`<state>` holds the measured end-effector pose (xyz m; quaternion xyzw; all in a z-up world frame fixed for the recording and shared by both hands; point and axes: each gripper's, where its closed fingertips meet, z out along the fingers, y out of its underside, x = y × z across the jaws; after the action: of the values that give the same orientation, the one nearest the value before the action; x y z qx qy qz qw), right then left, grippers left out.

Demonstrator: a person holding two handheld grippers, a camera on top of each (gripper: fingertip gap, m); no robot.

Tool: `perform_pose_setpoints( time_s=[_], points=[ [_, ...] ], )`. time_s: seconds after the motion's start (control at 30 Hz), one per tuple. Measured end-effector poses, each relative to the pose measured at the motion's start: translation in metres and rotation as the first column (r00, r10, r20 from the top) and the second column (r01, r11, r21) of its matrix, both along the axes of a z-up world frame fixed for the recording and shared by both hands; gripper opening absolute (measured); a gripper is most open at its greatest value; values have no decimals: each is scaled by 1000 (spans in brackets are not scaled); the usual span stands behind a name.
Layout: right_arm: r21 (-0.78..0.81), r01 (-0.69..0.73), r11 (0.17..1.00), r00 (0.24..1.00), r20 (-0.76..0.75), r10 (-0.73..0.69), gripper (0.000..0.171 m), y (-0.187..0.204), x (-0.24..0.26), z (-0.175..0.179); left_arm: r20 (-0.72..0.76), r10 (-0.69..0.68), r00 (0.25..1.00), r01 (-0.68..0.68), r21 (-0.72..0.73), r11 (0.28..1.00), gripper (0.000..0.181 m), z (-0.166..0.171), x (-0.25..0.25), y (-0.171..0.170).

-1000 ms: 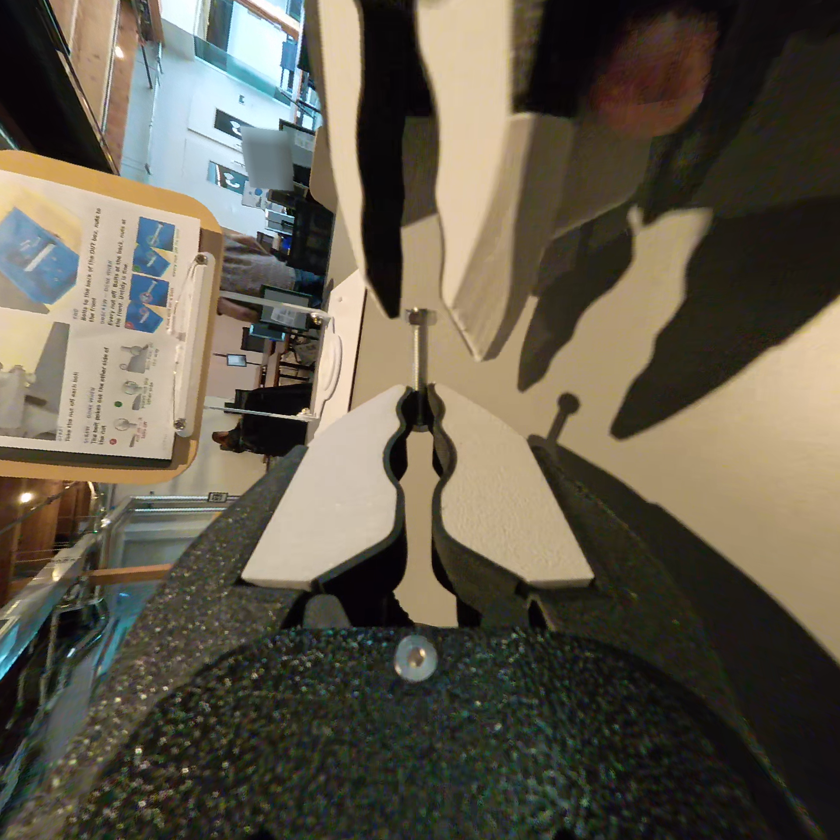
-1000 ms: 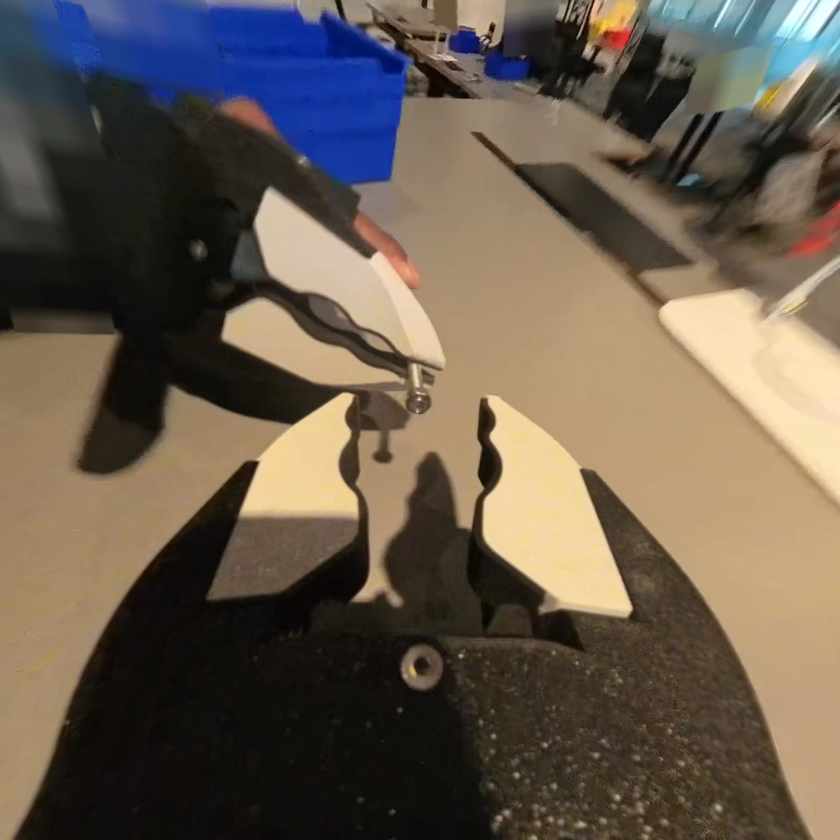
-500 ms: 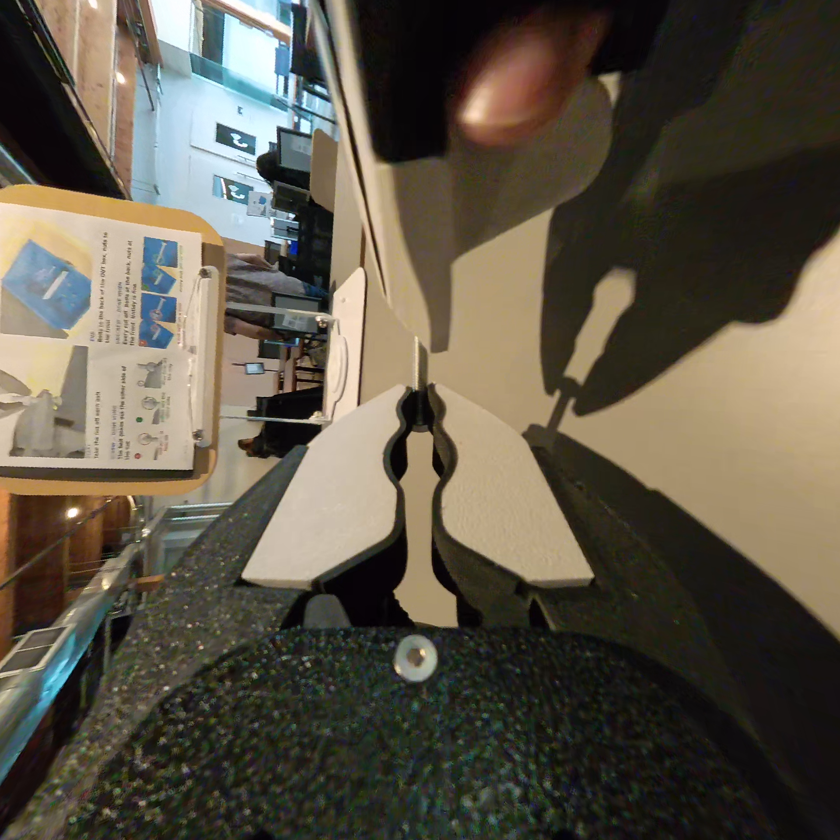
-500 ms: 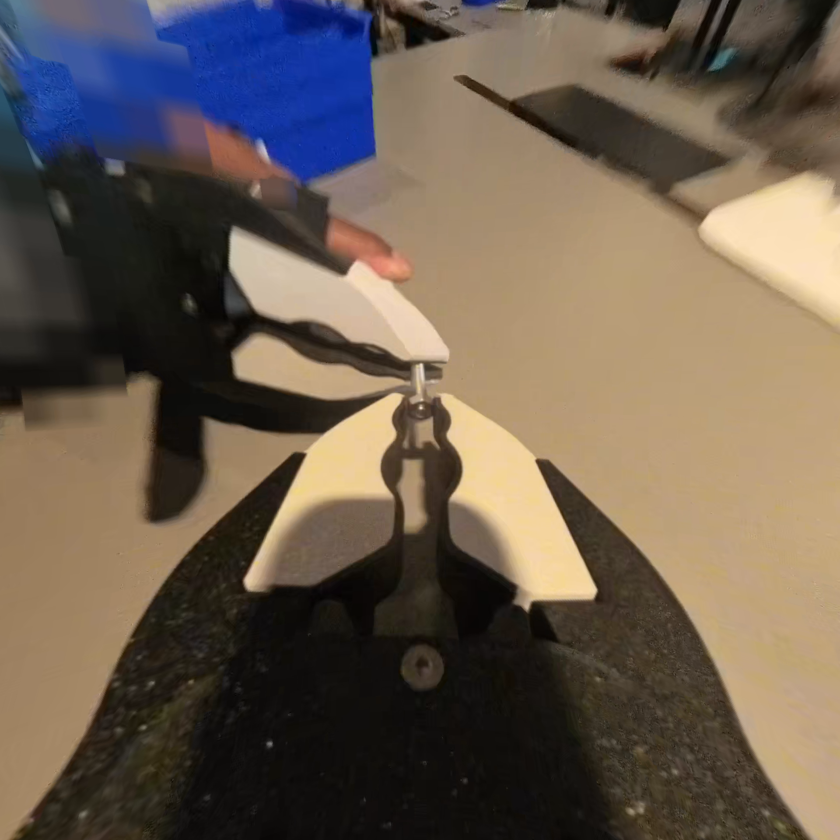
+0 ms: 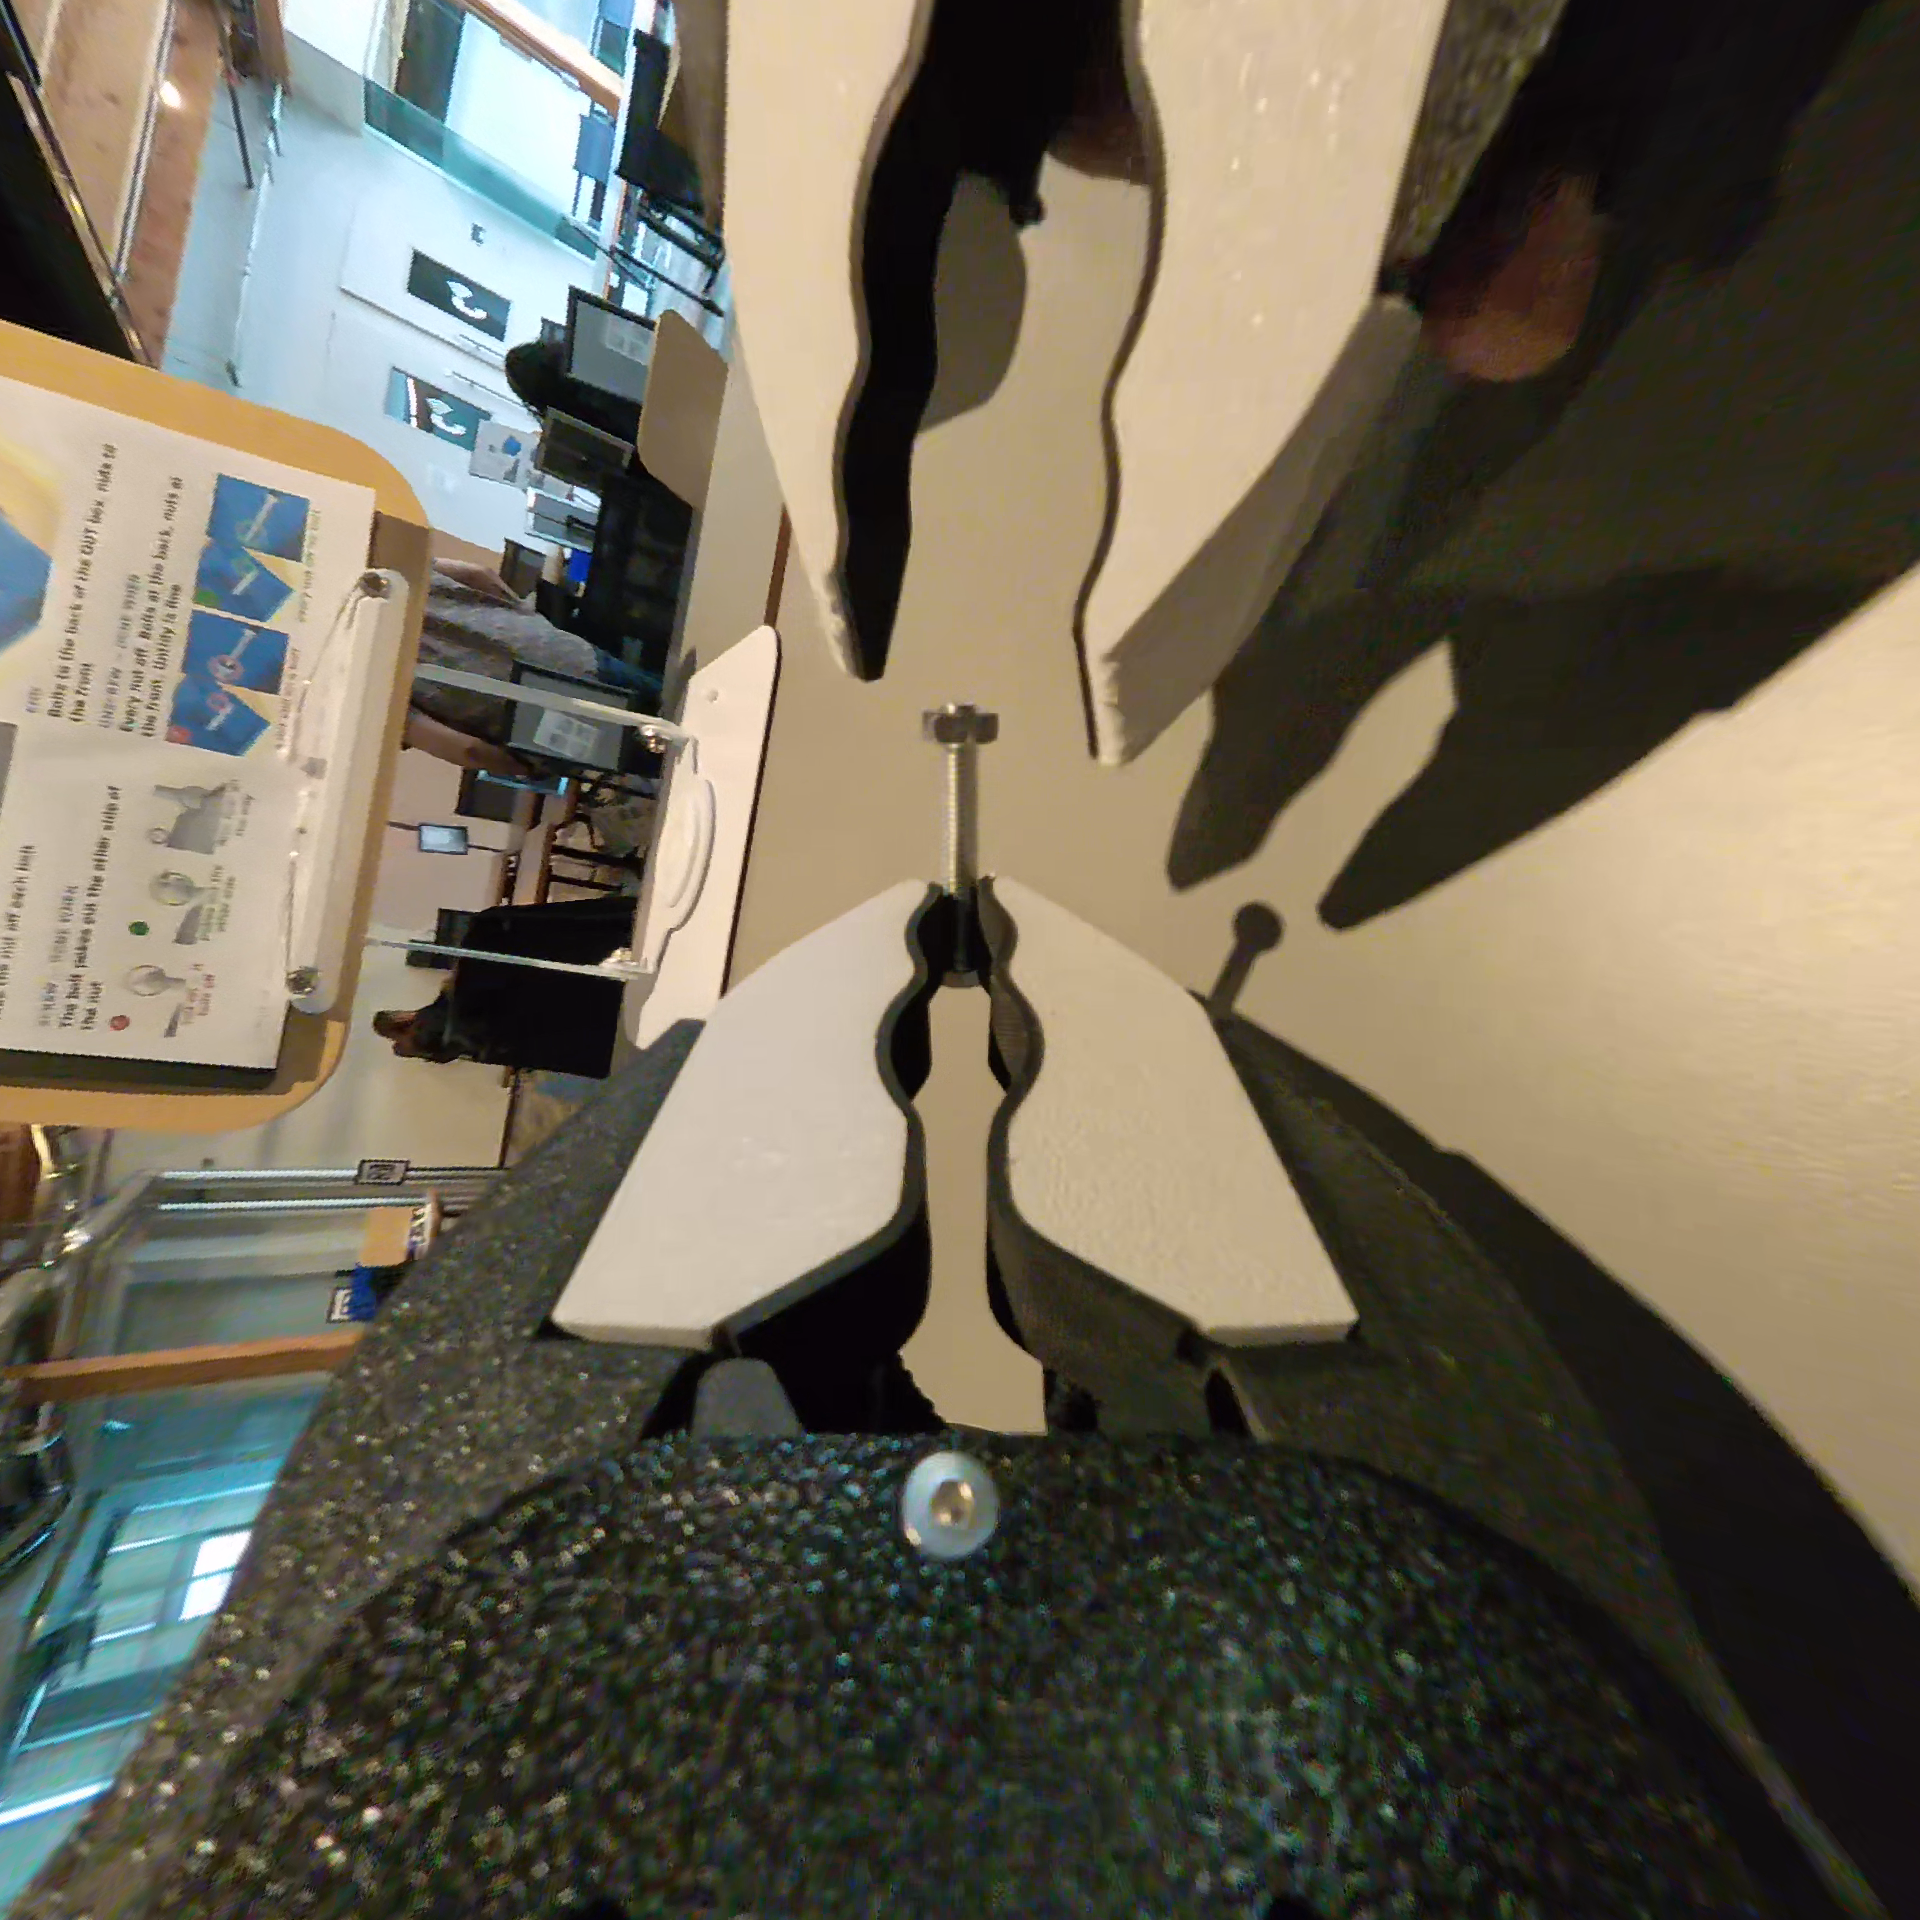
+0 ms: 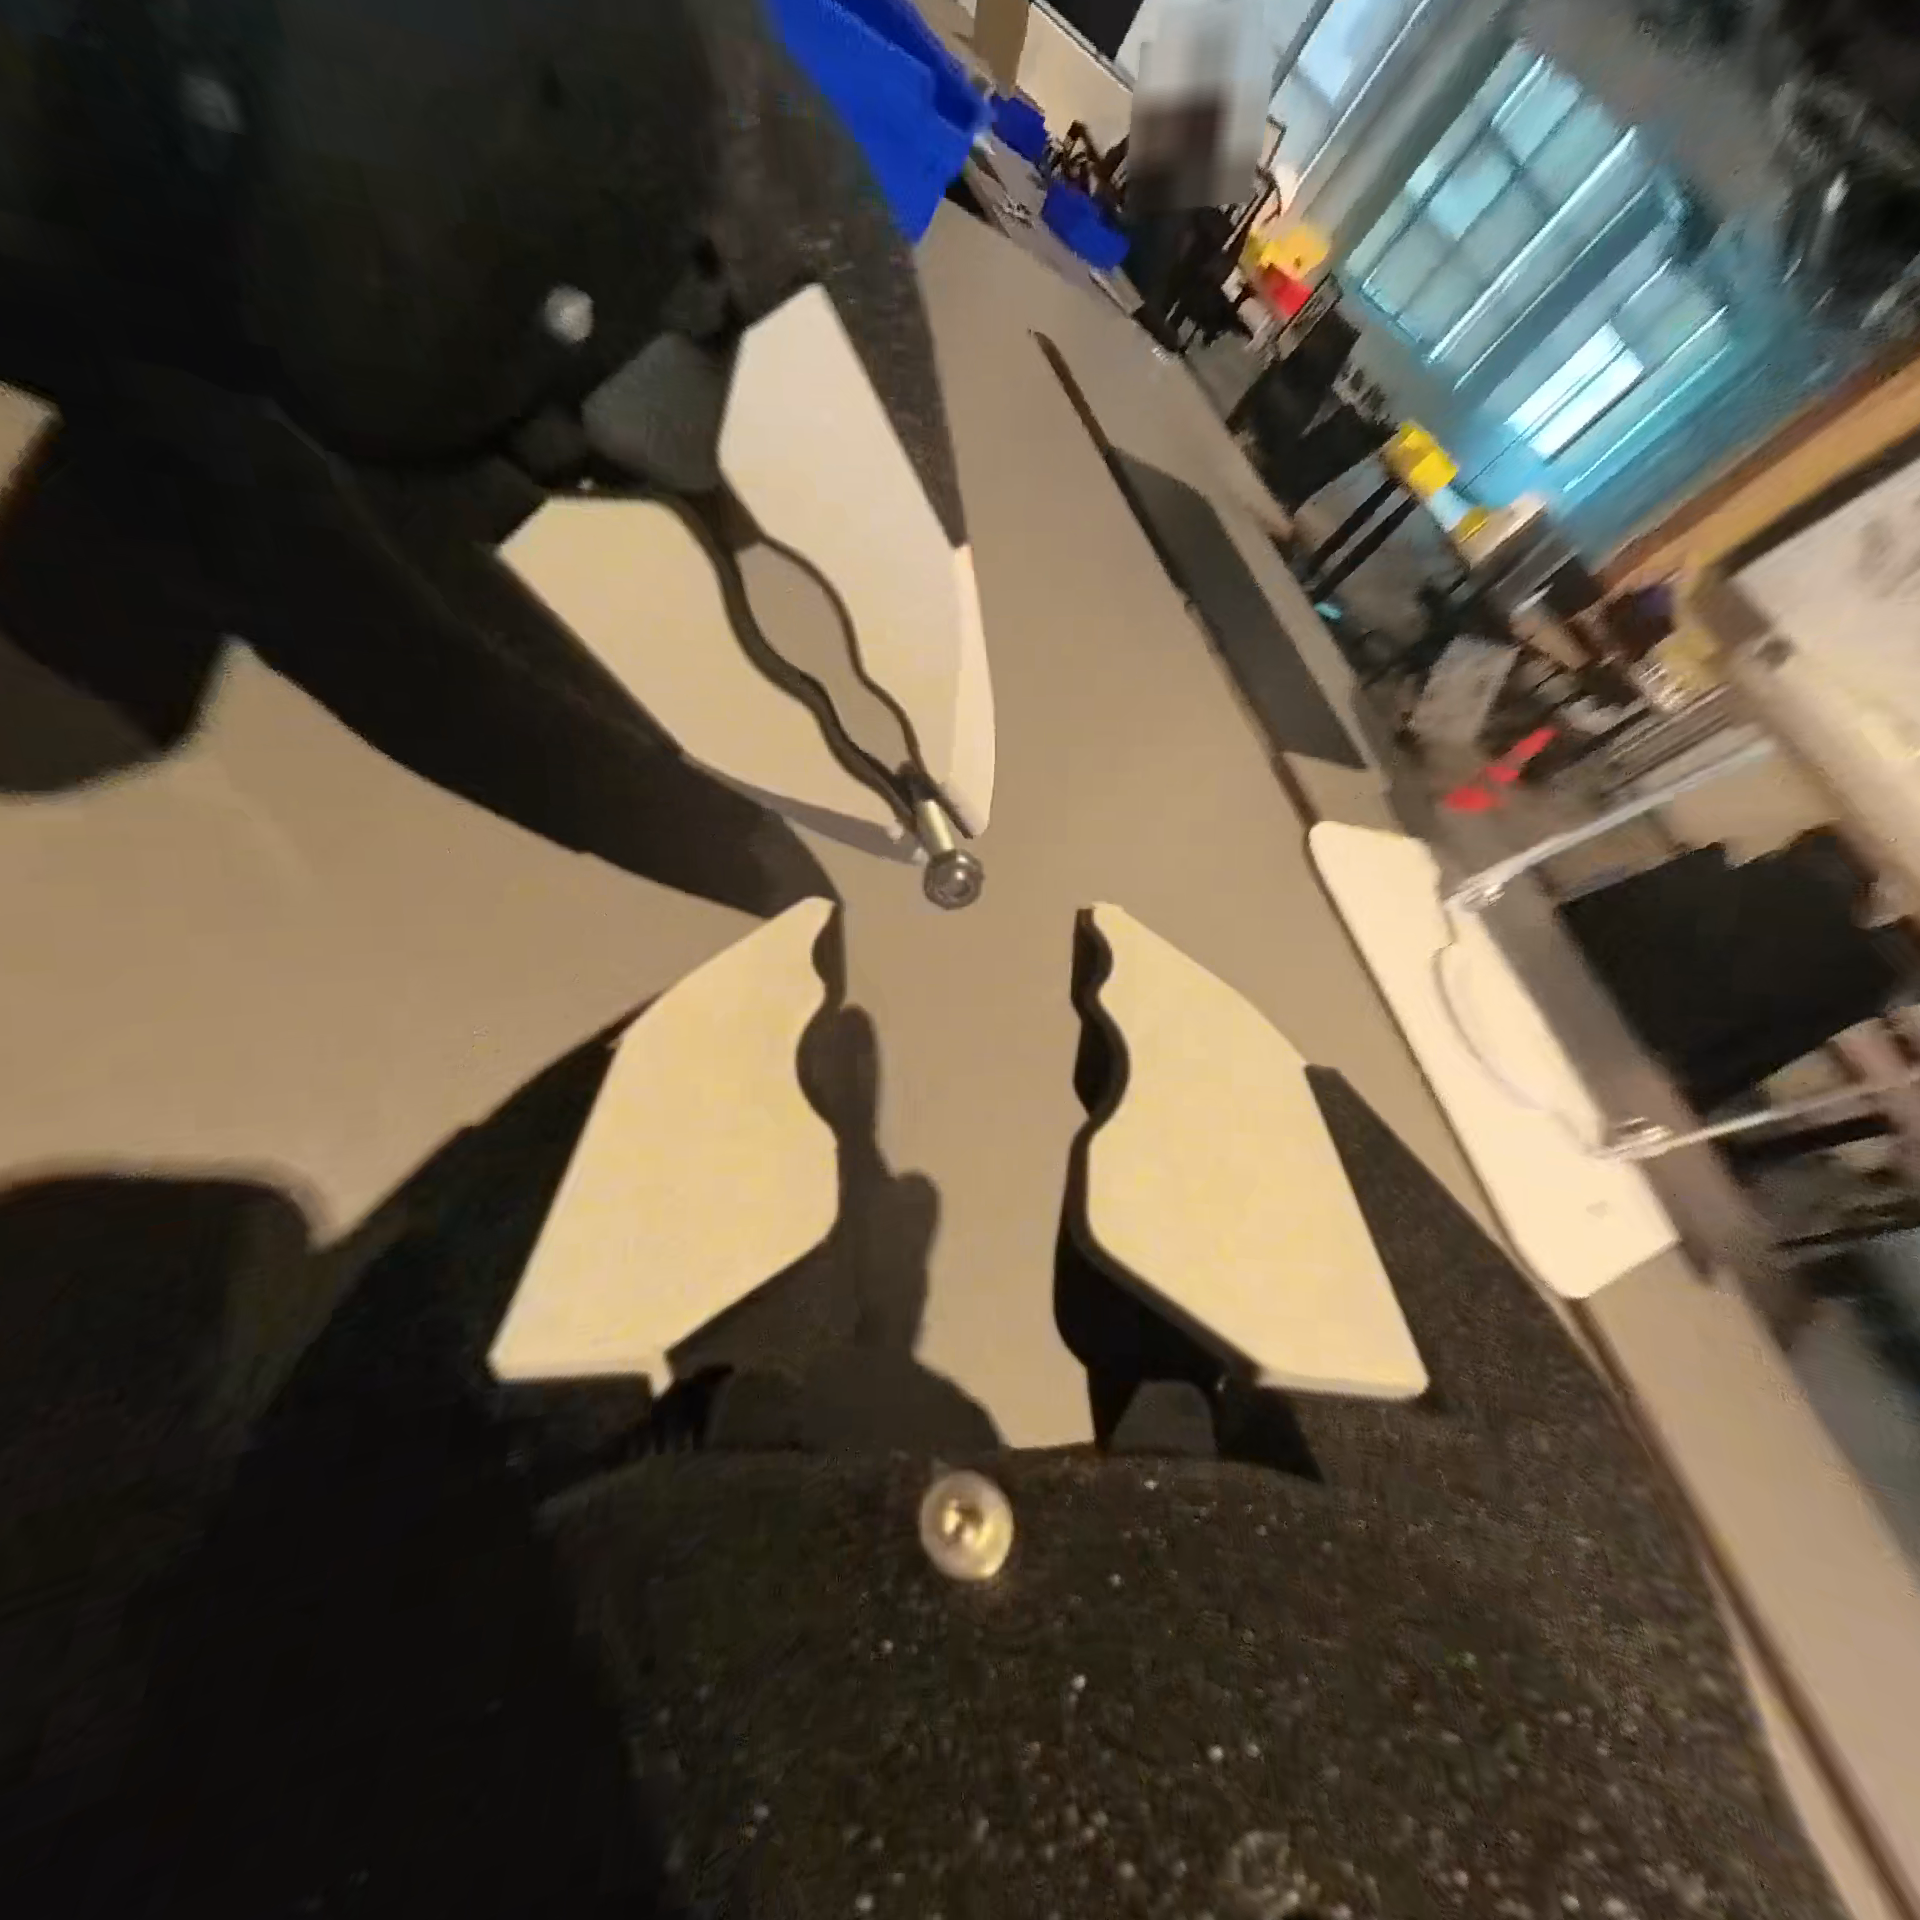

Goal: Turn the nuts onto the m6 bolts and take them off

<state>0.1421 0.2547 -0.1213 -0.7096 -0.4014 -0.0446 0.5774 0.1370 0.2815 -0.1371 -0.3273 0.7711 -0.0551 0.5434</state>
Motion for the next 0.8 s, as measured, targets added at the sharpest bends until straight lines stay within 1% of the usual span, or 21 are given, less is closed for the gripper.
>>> perform_pose_setpoints(
  time_s=[0.07, 0.2, 0.23, 0.3, 0.33, 0.37, 0.4, 0.43, 0.47, 0.5, 0.53, 0.57, 0.6, 0.67, 0.73, 0.8],
  points=[
    [28, -1, 1000, 999, 49, -1, 35, 0, 0, -1, -9, -16, 1000, 16, -9, 1000, 6, -2, 0, -3],
    [0, -19, 1000, 998, 54, 19, 12, -2, -4, -6, -18, -28, 999, 28, 12, 1000, 6, -4, 2, -8],
    [-20, -6, 1000, 999, 48, 7, 11, -1, -4, -7, -23, -21, 1000, 21, 33, 999, 6, -5, 2, -7],
    [-111, 44, 993, 998, -28, -48, 11, 1, -2, -11, -30, -2, 1000, 4, 80, 997, 6, -6, 2, -3],
    [-182, 68, 981, 990, -113, -89, 11, 2, -2, -12, -29, 8, 1000, -5, 111, 994, 6, -5, 2, -1],
    [-272, 78, 959, 962, -232, -144, 11, 3, -3, -12, -29, 17, 999, -13, 145, 989, 6, -3, 2, 1],
    [-369, 57, 928, 904, -376, -205, 11, 2, -5, -11, -30, 23, 999, -18, 175, 984, 6, -2, 1, 2],
    [-447, 0, 895, 817, -516, -257, 10, 1, -8, -9, -26, 27, 999, -21, 199, 980, 6, 0, 1, 2],
    [-486, -79, 870, 724, -628, -285, 11, 0, -10, -6, -19, 28, 999, -23, 210, 977, 6, 3, 1, 2],
    [-495, -146, 857, 652, -699, -293, 10, -1, -11, -3, -13, 25, 1000, -22, 203, 979, 6, 4, 2, 1],
    [-485, -187, 854, 619, -734, -281, 10, -2, -10, -2, -7, 26, 1000, -24, 190, 981, 6, 5, 2, 0],
    [-471, -208, 857, 623, -739, -255, 10, -2, -11, -1, -3, 28, 1000, -27, 184, 983, 6, 5, 2, 0],
    [-456, -210, 865, 657, -721, -220, 16, -2, -11, 0, -2, 31, 1000, -30, 180, 983, 6, 5, 2, 1],
    [-401, -153, 903, 778, -613, -140, 39, 0, -9, -2, 0, 35, 999, -34, 170, 985, 6, 5, 1, 3],
    [-301, -68, 951, 903, -424, -70, 46, 1, -3, -5, -1, 36, 999, -35, 165, 986, 6, 6, 0, 4],
    [-156, -3, 988, 980, -196, -28, 46, 2, 2, -5, -4, 31, 1000, -30, 157, 987, 6, 6, 0, 3]
  ],
)
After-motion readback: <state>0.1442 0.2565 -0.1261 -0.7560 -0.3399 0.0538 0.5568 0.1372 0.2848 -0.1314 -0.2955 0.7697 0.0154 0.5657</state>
